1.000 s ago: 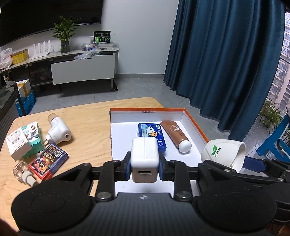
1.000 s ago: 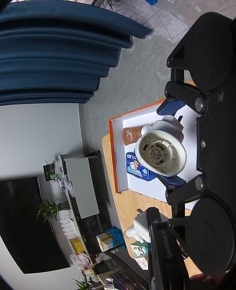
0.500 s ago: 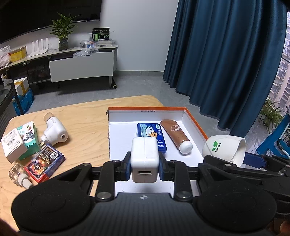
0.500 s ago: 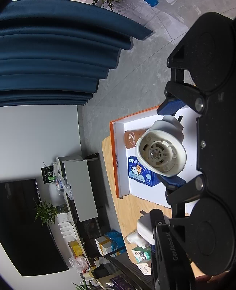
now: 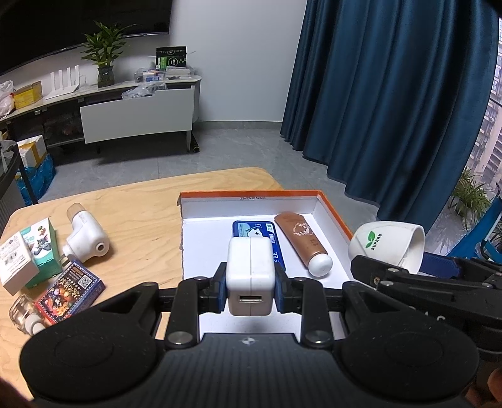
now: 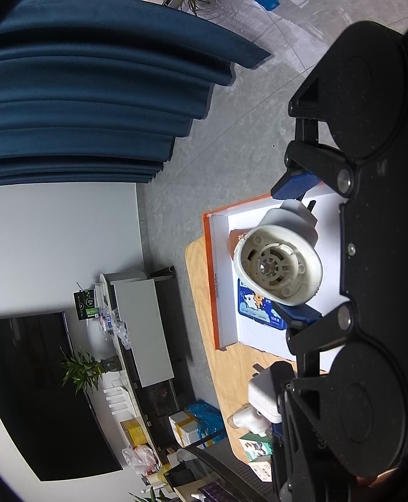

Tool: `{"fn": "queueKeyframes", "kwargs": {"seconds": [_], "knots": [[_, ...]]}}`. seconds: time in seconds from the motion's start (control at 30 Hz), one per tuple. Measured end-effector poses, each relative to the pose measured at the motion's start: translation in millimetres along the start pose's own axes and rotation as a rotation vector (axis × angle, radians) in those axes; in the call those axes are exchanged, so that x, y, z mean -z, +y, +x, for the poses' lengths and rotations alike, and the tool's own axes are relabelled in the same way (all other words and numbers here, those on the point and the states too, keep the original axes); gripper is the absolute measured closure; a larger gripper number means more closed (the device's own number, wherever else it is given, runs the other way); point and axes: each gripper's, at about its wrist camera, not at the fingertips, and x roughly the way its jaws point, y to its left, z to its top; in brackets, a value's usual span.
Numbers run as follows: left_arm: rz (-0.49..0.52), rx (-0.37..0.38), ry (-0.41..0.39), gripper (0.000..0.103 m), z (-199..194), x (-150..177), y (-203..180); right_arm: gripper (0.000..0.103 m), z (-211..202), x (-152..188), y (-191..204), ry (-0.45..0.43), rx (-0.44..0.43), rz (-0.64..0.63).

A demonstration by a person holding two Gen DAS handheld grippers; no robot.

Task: Organize rigid objects
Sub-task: 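Carry the white adapter and white charger with both grippers over the white box, then lower the white charger into the box and open the left gripper while the right lowers the adapter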

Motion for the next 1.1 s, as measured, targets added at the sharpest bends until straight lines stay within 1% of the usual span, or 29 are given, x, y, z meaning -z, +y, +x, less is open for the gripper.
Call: {"fn": "queueKeyframes", "kwargs": {"seconds": [0.4, 0.7, 0.9, 1.03, 1.1], "knots": [[0.007, 0.013, 0.018, 0.074, 12.2, -6.8, -2.1, 0.021, 8.2, -5.9, -0.5, 0.009, 0.002, 0.005], [-0.002, 0.015, 0.037, 0.074, 22.6, -7.8, 0.4, 0.02, 24.3, -12.0, 1.0, 0.031, 0.009, -0.001], [0.004, 0.017, 0.026, 0.074, 23.2, -9.7, -2.2, 0.02, 32.7, -12.9, 1.9, 0.043, 0.013, -0.007], [-0.008, 0.04, 0.033, 0.074, 26.2, -8.4, 0.8, 0.02, 38.4, -14.2, 0.8, 0.053, 0.018, -0.012], [-0.01, 0.037, 0.033, 0.074, 26.9, -8.4, 2.9, 0.02, 41.9, -14.4, 0.6, 0.061, 0.021, -0.014]]}}
